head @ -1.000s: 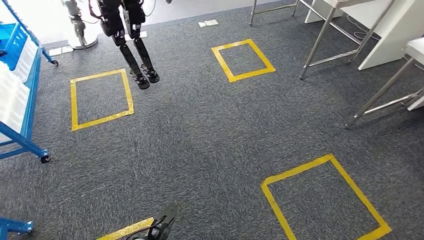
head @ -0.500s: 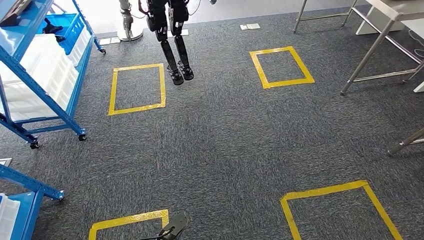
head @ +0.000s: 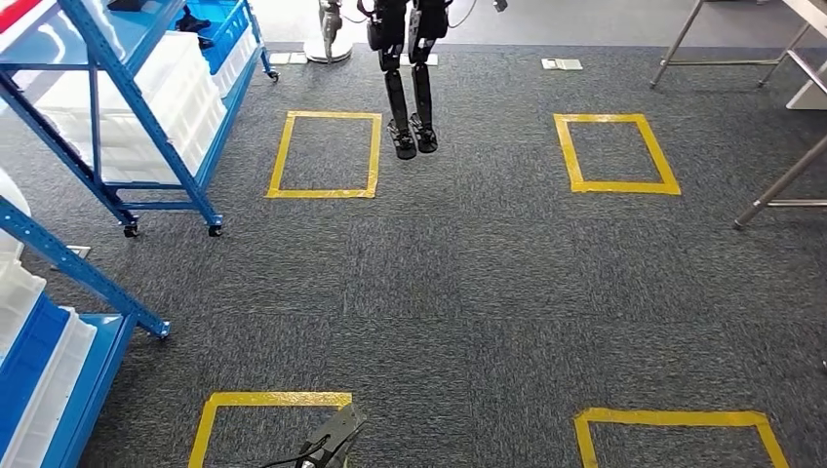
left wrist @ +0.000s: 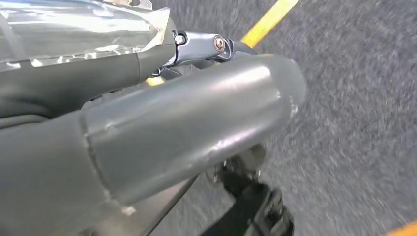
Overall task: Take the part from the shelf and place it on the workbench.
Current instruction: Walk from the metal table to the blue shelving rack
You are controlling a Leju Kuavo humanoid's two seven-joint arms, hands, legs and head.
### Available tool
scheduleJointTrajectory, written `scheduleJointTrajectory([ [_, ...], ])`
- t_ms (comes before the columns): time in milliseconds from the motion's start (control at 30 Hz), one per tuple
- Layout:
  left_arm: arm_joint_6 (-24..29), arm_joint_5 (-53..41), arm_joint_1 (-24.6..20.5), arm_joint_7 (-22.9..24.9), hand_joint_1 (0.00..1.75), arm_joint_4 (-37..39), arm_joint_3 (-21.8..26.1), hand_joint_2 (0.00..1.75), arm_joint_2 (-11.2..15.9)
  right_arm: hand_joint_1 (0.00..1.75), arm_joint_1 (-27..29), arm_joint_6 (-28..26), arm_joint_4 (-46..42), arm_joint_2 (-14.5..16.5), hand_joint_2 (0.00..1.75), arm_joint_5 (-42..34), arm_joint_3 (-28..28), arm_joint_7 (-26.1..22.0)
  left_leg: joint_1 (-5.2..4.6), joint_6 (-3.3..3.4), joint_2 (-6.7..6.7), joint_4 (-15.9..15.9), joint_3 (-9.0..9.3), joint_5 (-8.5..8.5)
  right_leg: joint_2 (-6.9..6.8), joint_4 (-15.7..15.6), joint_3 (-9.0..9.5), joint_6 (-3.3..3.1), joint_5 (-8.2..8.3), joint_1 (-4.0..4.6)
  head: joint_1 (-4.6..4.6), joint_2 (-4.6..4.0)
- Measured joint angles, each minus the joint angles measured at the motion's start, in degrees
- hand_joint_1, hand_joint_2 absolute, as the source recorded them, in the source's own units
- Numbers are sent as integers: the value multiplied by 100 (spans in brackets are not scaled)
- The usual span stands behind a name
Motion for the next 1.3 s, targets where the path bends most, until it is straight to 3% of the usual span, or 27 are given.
scheduleJointTrajectory([
  [33,-43,110,-1,-20,0,-28,13,0,7,0,4,-23,-3,8,0,17,-3,-29,21,38,-76,-34,9,33,173,208,-89,4,-116,-12,7,0],
  [100,-103,297,-25,-54,0,-63,29,0,10,0,26,-46,-4,16,0,69,-2,-72,41,83,-247,-54,-13,71,509,925,-425,-21,-443,-51,24,0],
  [167,-119,431,-36,-70,0,-75,45,0,15,0,47,-56,-4,12,0,121,-1,-91,42,87,-439,-50,-30,85,609,1476,-700,3,-620,-77,29,0],
  [200,-109,475,-33,-70,0,-75,54,0,21,0,49,-58,-4,6,0,142,-1,-98,45,80,-532,-44,-31,90,627,1453,-701,51,-563,-96,28,0],
  [233,-91,514,-32,-70,0,-77,61,0,25,0,45,-61,-4,0,0,163,0,-106,53,67,-622,-33,-30,93,651,1200,-591,116,-415,-125,26,0],
  [300,-33,599,-38,-67,0,-91,72,0,32,0,28,-67,-2,0,0,205,9,-121,63,12,-794,8,-44,87,846,428,-253,245,-70,-194,36,0],
  [367,30,702,-42,-50,0,-116,78,0,34,0,8,-77,2,14,0,242,21,-131,51,-56,-913,52,-93,88,1011,12,-77,246,87,-217,48,0],
  [433,78,781,-37,-32,0,-134,83,0,43,0,-3,-85,4,20,0,267,30,-133,53,-103,-1004,60,-143,112,948,-1,-69,176,104,-200,37,0],
  [467,91,803,-30,-29,0,-139,84,0,51,0,-6,-85,4,18,0,277,34,-132,63,-123,-970,79,-164,98,891,-1,-68,146,117,-198,29,0],
  [533,100,822,-23,-23,0,-149,86,0,64,0,-10,-86,3,16,0,288,46,-131,65,-159,-666,349,-292,-83,761,-6,-68,61,134,-180,-1,0],
  [600,101,832,-33,-21,0,-162,86,0,63,0,-4,-87,2,10,0,292,60,-132,53,-182,-316,1043,-605,-455,613,-9,-73,-15,124,-135,-30,0],
  [667,100,834,-30,-21,0,-167,86,0,57,0,9,-87,2,3,0,292,66,-132,56,-175,-233,1692,-904,-702,436,-8,-75,-54,104,-87,-33,0],
  [700,103,839,-24,-20,0,-167,87,0,58,0,8,-87,2,-1,0,292,68,-132,52,-154,-223,1758,-926,-681,349,-8,-72,-67,96,-66,-34,0],
  [767,152,874,-16,-13,0,-181,88,0,60,0,-5,-87,2,2,0,298,80,-132,16,-65,-130,1231,-620,-374,200,-9,-47,-93,77,-32,-34,0],
  [800,198,908,-17,0,0,-207,89,0,57,0,-11,-87,2,6,0,305,92,-132,-35,2,51,819,-386,-229,131,-9,-30,-106,64,-16,-32,0],
  [867,298,998,-22,41,0,-288,90,0,35,0,-16,-89,2,15,0,336,115,-137,-143,97,347,250,-83,-98,-9,-9,-7,-106,36,21,-29,0],
  [900,339,1048,-17,62,0,-328,91,0,25,0,-18,-91,2,19,0,354,125,-143,-180,117,399,157,-49,-111,-86,-13,-1,-99,26,33,-29,0],
  [967,392,1146,28,90,0,-386,93,0,17,0,-36,-95,1,20,0,390,147,-161,-166,132,232,83,-40,-72,-202,-19,12,-67,2,51,-30,0],
  [1000,414,1194,56,98,0,-411,97,0,16,0,-41,-96,-1,19,0,407,160,-172,-139,145,148,30,-15,-37,-107,34,3,-42,-32,48,-30,0],
  [1033,429,1236,75,102,0,-434,102,0,11,0,-44,-96,-2,17,0,423,173,-183,-108,165,60,-21,8,5,71,185,-52,-23,-109,43,-27,0],
  [1100,456,1310,88,100,0,-473,111,0,-10,0,-33,-89,-2,6,0,450,193,-196,-70,192,-122,-71,25,58,493,789,-314,-8,-365,4,-17,0],
  [1167,474,1372,116,97,0,-490,120,0,-24,0,-19,-75,-2,-13,0,477,213,-198,-51,191,-328,-67,13,75,622,1430,-637,21,-584,-40,-13,0],
  [1200,483,1400,142,95,0,-493,126,0,-24,0,-19,-69,-2,-21,0,489,228,-197,-38,180,-433,-62,12,80,634,1529,-705,70,-578,-71,-16,0],
  [1233,488,1425,165,95,0,-493,133,0,-21,0,-25,-67,-2,-27,0,499,243,-196,-17,162,-530,-55,13,82,643,1401,-668,139,-477,-107,-17,0],
  [1267,492,1443,181,94,0,-496,138,0,-19,0,-34,-66,-2,-30,0,505,257,-195,9,134,-624,-39,14,80,675,1076,-540,224,-301,-151,-16,0],
  [1300,497,1457,189,92,0,-503,141,0,-17,0,-42,-63,-1,-29,0,509,269,-195,32,95,-710,-16,4,71,789,677,-378,307,-126,-206,-8,0],
])
